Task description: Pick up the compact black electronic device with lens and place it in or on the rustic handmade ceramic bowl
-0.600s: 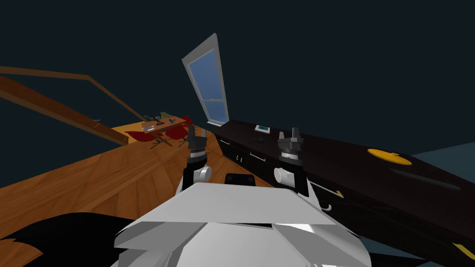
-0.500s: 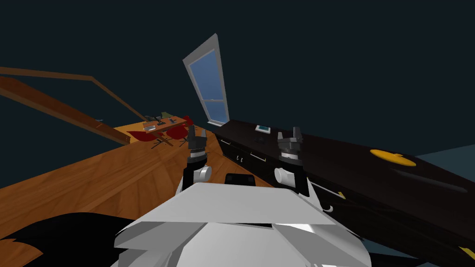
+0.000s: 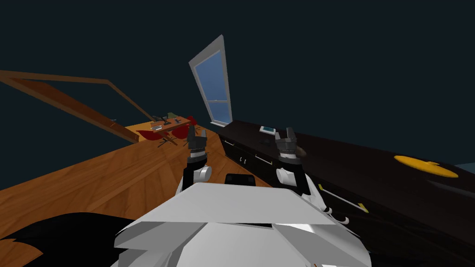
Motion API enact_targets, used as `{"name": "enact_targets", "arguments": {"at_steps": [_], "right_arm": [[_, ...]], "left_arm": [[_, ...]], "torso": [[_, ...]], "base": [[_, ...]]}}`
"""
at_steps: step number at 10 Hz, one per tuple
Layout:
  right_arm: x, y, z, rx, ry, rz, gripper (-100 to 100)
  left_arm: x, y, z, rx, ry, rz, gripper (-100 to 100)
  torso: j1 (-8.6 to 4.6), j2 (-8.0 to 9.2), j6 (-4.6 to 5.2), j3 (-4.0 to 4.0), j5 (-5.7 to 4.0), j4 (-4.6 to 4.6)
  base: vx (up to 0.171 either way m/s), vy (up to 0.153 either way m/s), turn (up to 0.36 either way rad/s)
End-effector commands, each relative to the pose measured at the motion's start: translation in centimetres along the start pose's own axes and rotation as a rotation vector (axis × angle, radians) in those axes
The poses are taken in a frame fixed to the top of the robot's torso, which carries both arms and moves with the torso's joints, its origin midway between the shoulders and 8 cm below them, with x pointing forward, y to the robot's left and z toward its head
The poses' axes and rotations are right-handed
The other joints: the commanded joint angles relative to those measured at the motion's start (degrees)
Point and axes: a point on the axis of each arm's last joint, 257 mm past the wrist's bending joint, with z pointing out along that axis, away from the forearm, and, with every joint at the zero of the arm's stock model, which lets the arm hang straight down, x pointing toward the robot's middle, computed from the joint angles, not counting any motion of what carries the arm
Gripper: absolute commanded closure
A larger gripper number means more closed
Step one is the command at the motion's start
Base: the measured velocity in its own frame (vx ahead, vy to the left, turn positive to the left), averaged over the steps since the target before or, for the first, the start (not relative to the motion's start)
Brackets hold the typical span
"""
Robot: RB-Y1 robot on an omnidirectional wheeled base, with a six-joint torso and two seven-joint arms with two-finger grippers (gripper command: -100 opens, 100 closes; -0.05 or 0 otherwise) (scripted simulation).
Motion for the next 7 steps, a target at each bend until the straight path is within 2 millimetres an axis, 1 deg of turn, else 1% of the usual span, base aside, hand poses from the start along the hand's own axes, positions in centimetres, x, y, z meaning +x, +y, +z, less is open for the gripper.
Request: {"name": "enact_targets", "arguments": {"at_steps": [1,5,7], "right_arm": [[0.5,-0.1,0.0,0.000,0.041,-0.022,-100],[1.9,-0.9,0.0,-0.002,0.153,-0.084,-100],[2.6,-1.3,-0.2,-0.003,0.215,-0.120,-100]], "left_arm": [[0.0,0.0,0.0,0.000,0.000,0.000,0],[0.0,0.0,0.0,0.000,0.000,0.000,0],[0.0,0.0,0.0,0.000,0.000,0.000,0]], "torso": [[0.00,0.00,0.00,0.00,0.00,0.00],[-0.11,0.12,0.00,0.07,-0.02,0.02],[-0.02,0.08,0.00,0.05,-0.01,0.02]], "base": [[0.044,0.097,0.031],[0.034,0.095,0.066],[0.047,0.120,0.073]]}}
